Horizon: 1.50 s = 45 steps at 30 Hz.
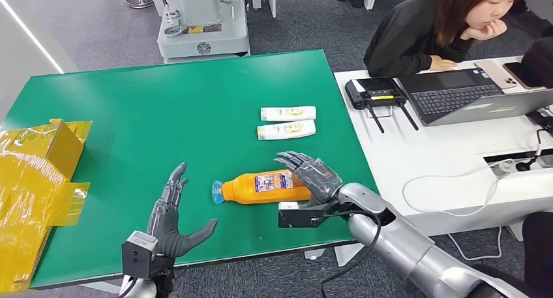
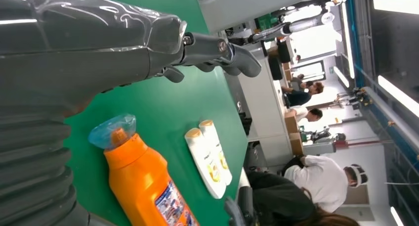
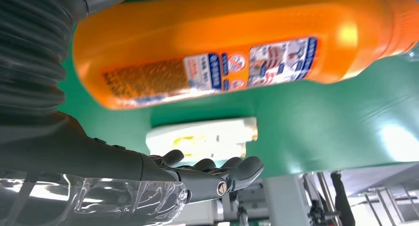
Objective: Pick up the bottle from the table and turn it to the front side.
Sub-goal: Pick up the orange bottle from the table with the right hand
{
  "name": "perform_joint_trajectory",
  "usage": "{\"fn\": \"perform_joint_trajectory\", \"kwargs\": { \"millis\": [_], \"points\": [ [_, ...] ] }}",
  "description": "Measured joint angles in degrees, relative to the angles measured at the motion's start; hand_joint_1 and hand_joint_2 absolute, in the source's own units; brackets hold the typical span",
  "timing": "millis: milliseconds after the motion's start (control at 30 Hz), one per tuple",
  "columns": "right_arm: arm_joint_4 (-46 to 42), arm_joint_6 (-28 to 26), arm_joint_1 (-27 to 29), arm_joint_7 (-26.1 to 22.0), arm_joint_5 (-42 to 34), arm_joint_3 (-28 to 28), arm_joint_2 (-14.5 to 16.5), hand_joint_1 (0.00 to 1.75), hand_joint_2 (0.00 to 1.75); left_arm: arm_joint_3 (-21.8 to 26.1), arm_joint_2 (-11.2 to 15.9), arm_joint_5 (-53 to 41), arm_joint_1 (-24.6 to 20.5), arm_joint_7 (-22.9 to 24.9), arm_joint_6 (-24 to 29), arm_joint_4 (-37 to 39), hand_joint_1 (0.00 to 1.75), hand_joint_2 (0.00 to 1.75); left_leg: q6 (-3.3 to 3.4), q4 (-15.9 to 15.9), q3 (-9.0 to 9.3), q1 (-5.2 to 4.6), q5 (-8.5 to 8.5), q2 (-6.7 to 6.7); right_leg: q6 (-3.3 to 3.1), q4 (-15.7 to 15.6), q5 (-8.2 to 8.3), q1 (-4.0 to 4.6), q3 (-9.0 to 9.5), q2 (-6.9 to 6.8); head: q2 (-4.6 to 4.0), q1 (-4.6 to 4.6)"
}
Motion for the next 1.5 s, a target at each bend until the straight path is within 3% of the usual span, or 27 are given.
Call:
{"fn": "perform_joint_trajectory", "kwargs": {
  "millis": [267,400,733,1100,1233,1500],
  "points": [
    [1.46,1.93,0.06,-0.89,-2.56,0.00,1.07,0.00,1.75,0.00,-0.15,0.25,-0.21,0.53,-0.89,0.00,0.00,1.75,0.00,0.00,0.00,0.00,0.00,0.01,0.00,0.00,0.00,0.00,0.00,0.01,0.01,-0.01],
    [3.85,6.55,0.01,-0.08,-7.23,0.54,1.89,0.00,1.75,0.00,0.03,1.94,-0.77,0.85,-1.93,0.02,0.00,1.75,0.00,0.00,0.00,0.00,0.00,0.00,0.00,0.00,0.00,0.00,0.00,0.00,0.01,-0.01],
    [5.13,1.73,-0.04,3.66,-1.51,1.79,1.20,0.00,1.75,0.00,0.51,3.01,-0.74,-0.18,-0.89,0.28,0.00,1.75,0.00,0.02,0.00,-0.01,0.00,0.00,0.00,-0.01,0.00,-0.01,0.01,0.00,0.01,-0.01],
    [9.22,1.40,-2.73,5.31,1.68,2.89,1.14,0.00,1.75,0.00,0.61,6.39,-0.75,-0.56,-1.32,1.48,0.00,1.75,0.00,0.02,0.01,-0.01,0.00,0.01,0.01,0.00,0.01,-0.01,0.01,0.01,0.01,-0.01],
    [10.34,1.96,-3.45,5.29,2.21,3.26,1.14,1.71,1.75,0.00,0.88,7.11,-0.72,-0.59,-1.07,1.90,0.00,1.75,0.00,0.02,0.01,0.00,0.00,0.03,0.00,0.00,0.01,-0.01,0.01,0.03,0.01,0.00],
    [11.51,2.35,-4.28,4.82,2.70,4.19,1.14,1.75,1.75,0.00,1.16,8.75,-0.55,-0.69,-0.85,2.12,0.00,1.75,0.00,0.02,0.06,0.00,0.00,0.07,0.00,-0.01,0.01,0.00,0.04,0.06,0.01,-0.01]
  ]
}}
